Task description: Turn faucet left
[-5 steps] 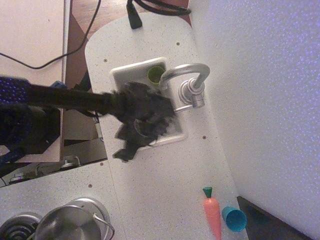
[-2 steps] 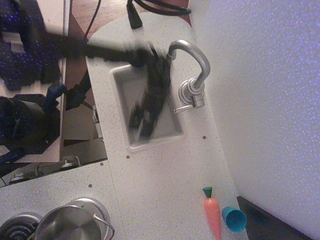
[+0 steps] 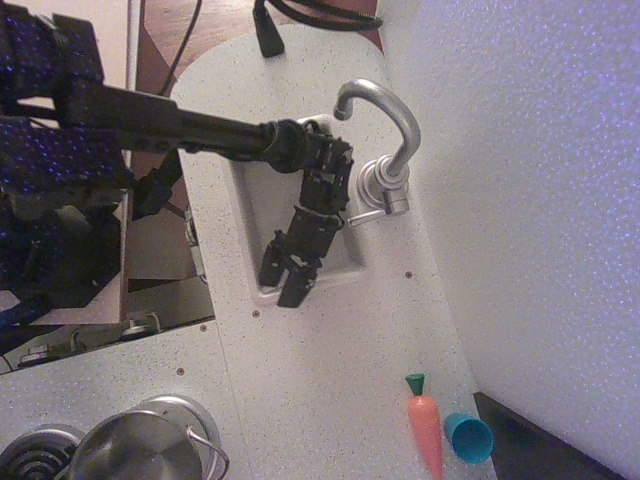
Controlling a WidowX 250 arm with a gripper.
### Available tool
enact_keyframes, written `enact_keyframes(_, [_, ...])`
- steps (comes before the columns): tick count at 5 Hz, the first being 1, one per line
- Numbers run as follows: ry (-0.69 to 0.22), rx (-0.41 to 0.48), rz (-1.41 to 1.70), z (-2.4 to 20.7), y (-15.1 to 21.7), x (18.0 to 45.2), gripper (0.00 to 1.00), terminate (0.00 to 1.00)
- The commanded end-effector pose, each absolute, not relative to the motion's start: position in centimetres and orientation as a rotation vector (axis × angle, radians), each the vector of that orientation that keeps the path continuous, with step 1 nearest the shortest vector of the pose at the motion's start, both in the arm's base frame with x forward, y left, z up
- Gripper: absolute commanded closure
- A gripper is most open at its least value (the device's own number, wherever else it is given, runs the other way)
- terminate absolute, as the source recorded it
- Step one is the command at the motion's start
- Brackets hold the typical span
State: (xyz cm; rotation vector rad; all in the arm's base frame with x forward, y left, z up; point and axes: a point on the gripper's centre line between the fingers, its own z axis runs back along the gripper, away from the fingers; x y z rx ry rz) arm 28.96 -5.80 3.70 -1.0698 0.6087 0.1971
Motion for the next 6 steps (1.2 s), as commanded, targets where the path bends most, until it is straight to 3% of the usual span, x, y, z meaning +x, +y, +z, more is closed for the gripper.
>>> enact_keyframes(1, [0.595, -0.871, 0.032, 6.1, -3.2, 33.1, 0.00, 0.00])
enact_keyframes(2, [0.507, -0.572, -0.181, 7.8, -6.1, 37.1, 0.00, 0.00])
enact_keyframes(3, [0.568, -0.467, -0.411, 7.7, -7.2, 37.9, 0.00, 0.00])
enact_keyframes(5, [0.537, -0.659, -0.246, 8.4, -5.5, 37.1, 0.00, 0.00])
enact_keyframes(6, [0.537, -0.659, -0.246, 8.4, -5.5, 37.1, 0.00, 0.00])
